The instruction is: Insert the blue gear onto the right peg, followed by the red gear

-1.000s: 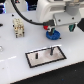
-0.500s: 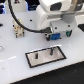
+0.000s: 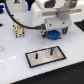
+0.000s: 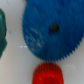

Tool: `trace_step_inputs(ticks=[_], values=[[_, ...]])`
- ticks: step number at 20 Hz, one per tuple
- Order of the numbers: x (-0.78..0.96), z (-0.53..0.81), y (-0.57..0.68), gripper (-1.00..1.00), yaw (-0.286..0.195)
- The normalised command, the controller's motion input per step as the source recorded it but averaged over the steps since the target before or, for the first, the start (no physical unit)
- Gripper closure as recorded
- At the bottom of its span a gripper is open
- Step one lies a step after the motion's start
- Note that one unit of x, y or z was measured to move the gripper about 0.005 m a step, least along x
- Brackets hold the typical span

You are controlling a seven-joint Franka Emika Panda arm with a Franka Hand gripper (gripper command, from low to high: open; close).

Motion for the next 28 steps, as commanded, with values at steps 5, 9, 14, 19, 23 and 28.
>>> trace_step_inputs(ticks=[5,9,14,19,23,28], values=[[-0.29,-0.17,0.05,1.00,0.000],[-0.20,-0.03,0.07,-1.00,0.000],[-0.11,-0.07,0.06,1.00,0.000],[-0.07,-0.04,0.03,1.00,0.000],[-0.15,-0.09,0.02,1.00,0.000],[-0.05,0.01,0.00,1.00,0.000]])
